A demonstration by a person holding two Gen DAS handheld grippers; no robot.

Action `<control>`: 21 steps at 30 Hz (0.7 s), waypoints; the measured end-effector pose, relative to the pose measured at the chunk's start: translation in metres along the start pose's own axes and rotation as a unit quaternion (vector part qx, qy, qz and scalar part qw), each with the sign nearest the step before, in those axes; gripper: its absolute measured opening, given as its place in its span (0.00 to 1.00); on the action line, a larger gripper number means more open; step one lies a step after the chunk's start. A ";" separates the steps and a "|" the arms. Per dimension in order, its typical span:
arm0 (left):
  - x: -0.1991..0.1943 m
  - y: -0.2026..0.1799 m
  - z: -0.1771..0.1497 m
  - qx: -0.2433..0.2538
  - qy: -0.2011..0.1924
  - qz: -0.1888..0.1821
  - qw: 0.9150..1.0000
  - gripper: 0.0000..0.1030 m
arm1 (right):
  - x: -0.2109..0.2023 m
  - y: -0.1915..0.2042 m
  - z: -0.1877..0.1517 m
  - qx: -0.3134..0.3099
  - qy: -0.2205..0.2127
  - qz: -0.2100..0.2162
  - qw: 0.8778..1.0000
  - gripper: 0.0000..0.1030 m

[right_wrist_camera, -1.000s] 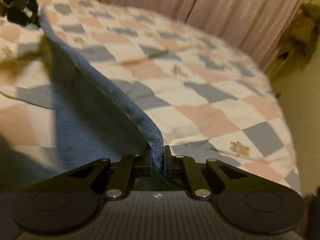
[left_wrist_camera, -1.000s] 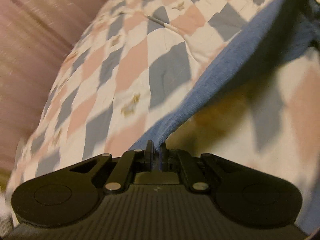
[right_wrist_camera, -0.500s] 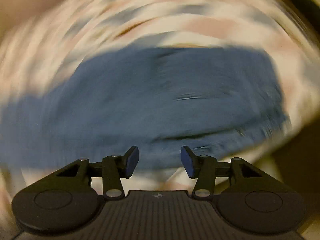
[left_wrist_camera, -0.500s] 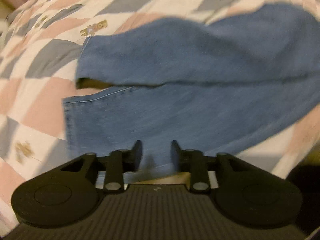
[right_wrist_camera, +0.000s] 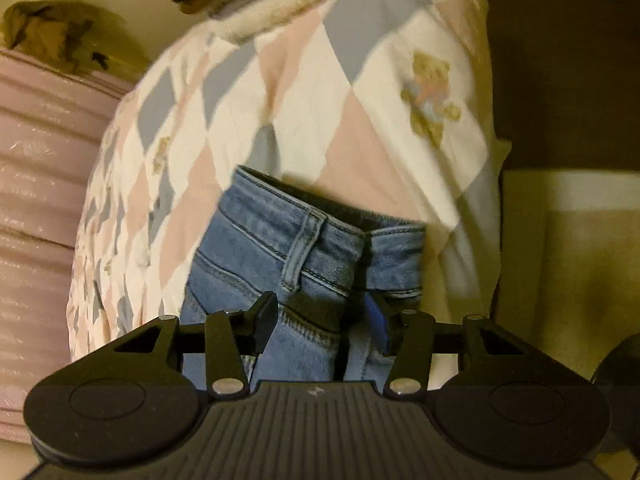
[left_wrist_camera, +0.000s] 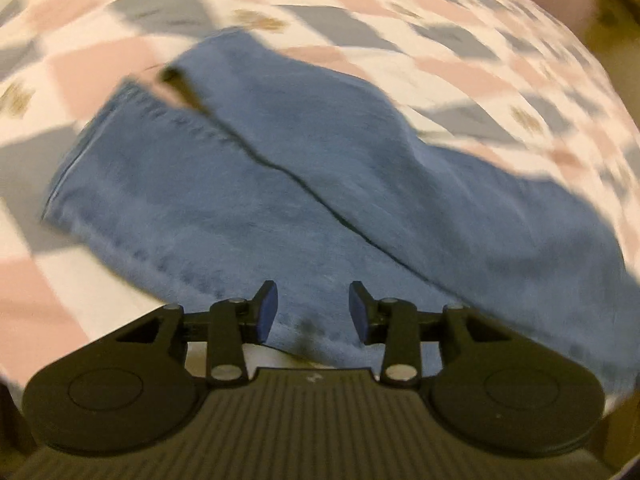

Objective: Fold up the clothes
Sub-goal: 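Grasp the jeans waistband with the right tool while the left tool grasps the leg hems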

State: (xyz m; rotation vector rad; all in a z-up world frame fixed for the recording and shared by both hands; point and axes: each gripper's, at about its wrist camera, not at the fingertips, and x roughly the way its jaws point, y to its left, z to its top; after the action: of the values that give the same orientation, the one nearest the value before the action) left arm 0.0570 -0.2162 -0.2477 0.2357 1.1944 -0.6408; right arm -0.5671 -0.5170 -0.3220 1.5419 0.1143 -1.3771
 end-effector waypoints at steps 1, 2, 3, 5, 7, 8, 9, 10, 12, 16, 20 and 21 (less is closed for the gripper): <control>0.002 0.005 0.006 -0.023 -0.005 0.000 1.000 0.33 | 0.009 0.000 0.000 0.005 0.006 -0.004 1.000 0.49; 0.004 0.010 0.012 -0.042 -0.011 -0.001 0.999 0.34 | 0.019 0.000 0.001 0.009 0.012 -0.009 1.000 0.49; 0.007 0.014 0.019 -0.057 -0.015 0.000 0.998 0.34 | 0.023 0.002 0.003 0.006 0.013 -0.006 1.000 0.47; 0.016 0.021 0.033 -0.086 -0.024 0.004 0.996 0.34 | 0.022 0.012 0.004 -0.018 0.001 -0.001 1.000 0.37; 0.028 0.031 0.048 -0.116 -0.032 0.005 0.993 0.37 | 0.019 0.017 0.003 -0.035 -0.011 0.017 0.999 0.34; 0.034 0.036 0.055 -0.132 -0.033 0.004 0.991 0.37 | 0.021 0.015 0.004 -0.033 -0.005 0.015 0.999 0.34; 0.042 0.041 0.063 -0.148 -0.034 0.003 0.988 0.37 | 0.022 0.013 0.004 -0.030 0.000 0.014 0.999 0.34; 0.049 0.047 0.071 -0.161 -0.036 0.004 0.986 0.37 | 0.026 0.010 0.005 -0.027 0.005 0.013 1.000 0.34; 0.064 0.058 0.087 -0.187 -0.043 0.009 0.981 0.37 | 0.028 0.007 0.007 -0.022 0.011 0.013 1.000 0.35; 0.088 0.085 0.116 -0.226 -0.061 0.032 0.972 0.37 | 0.028 0.011 0.005 -0.021 0.007 0.007 1.000 0.39; 0.106 0.113 0.135 -0.258 -0.080 0.032 0.962 0.37 | 0.027 0.012 0.001 -0.022 0.003 0.002 1.000 0.42; 0.110 0.117 0.139 -0.261 -0.083 0.027 0.961 0.37 | 0.026 0.012 0.000 -0.020 0.001 0.000 1.000 0.43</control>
State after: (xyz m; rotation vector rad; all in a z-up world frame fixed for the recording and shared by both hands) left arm 0.2581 -0.2284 -0.3151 -0.2268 1.1474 -0.2732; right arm -0.5508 -0.5359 -0.3352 1.5108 0.1420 -1.3657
